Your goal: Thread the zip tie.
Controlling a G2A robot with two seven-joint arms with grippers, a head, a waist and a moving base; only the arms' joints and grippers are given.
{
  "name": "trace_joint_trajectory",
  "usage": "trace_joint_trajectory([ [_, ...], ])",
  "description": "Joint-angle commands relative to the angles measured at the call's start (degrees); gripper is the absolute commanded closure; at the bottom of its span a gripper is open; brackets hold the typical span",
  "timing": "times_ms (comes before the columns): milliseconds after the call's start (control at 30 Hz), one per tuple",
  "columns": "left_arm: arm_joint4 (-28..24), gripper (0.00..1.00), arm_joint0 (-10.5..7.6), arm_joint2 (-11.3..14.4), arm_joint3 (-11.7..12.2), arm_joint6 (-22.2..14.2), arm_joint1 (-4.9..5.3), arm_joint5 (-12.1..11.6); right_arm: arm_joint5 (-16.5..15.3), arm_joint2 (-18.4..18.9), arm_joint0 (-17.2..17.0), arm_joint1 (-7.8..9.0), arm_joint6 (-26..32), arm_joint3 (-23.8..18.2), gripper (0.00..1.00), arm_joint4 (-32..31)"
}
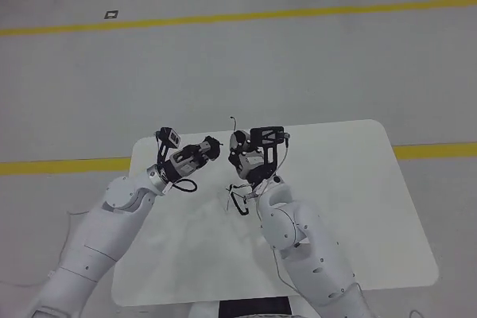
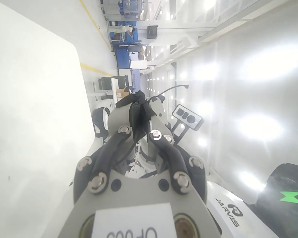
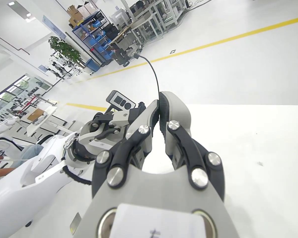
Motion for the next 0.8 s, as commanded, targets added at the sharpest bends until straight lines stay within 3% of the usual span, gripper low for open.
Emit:
trace_joint_trajectory([
  [0,0.0,1.0,0.01,0.0,0.0,0.0,0.0,0.0,0.0,0.0,0.0,0.0,0.0,0.0,1.0,0.0],
  [167,0.0,1.0,0.01,0.0,0.0,0.0,0.0,0.0,0.0,0.0,0.0,0.0,0.0,0.0,1.0,0.0],
  [333,-0.7,1.0,1.41,-0.5,-0.3,1.7,-0.16,-0.3,0.1,-1.0,0.1,0.07,-2.6,0.6,1.0,-2.2],
  [767,0.4,1.0,3.92,-2.7,-2.3,0.6,0.02,0.1,2.1,-5.3,1.2,-0.15,-5.6,1.6,1.0,-6.9],
])
